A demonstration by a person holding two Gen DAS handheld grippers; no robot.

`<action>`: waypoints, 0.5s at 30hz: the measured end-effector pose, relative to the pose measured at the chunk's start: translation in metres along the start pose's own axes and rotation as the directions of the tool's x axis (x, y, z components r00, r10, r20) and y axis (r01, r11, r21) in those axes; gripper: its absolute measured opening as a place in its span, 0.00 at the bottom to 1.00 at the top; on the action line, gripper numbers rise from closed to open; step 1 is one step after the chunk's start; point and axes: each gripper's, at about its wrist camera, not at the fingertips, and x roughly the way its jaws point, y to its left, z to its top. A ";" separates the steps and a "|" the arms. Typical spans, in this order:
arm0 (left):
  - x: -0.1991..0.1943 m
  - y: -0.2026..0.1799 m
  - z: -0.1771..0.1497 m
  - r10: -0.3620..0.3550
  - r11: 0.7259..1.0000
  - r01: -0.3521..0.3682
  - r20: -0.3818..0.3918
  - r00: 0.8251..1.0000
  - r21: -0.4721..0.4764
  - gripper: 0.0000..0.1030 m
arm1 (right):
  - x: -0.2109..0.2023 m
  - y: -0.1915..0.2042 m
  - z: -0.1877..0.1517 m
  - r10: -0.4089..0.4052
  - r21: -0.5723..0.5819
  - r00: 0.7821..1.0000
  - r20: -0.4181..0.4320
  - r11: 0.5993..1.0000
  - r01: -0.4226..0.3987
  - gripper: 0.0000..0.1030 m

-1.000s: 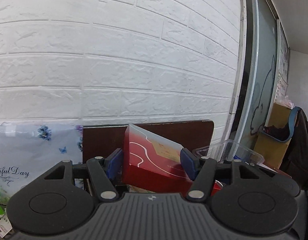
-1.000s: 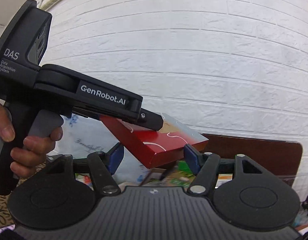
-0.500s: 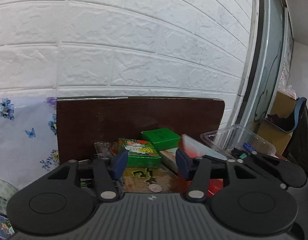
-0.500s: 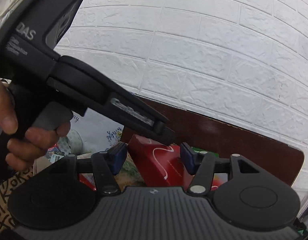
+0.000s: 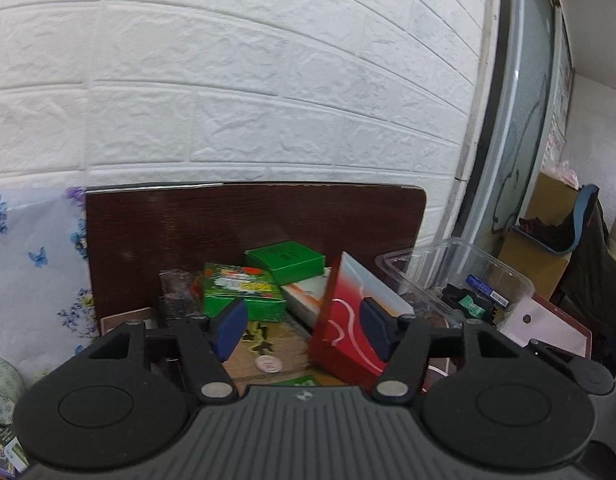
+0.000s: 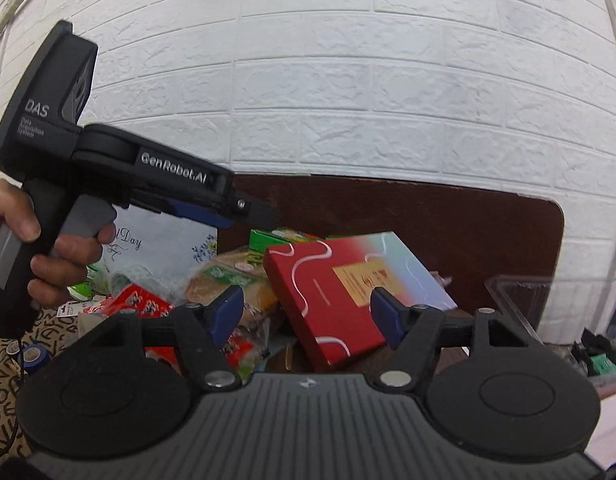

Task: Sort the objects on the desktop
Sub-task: 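Carry the red gift box with both tools and set it on the shelf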

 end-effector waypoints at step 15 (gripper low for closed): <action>-0.011 -0.016 -0.015 -0.001 0.999 0.002 -0.054 0.999 0.032 0.86 | 0.023 -0.016 -0.002 -0.035 0.100 0.994 -0.099 0.994 0.045 0.68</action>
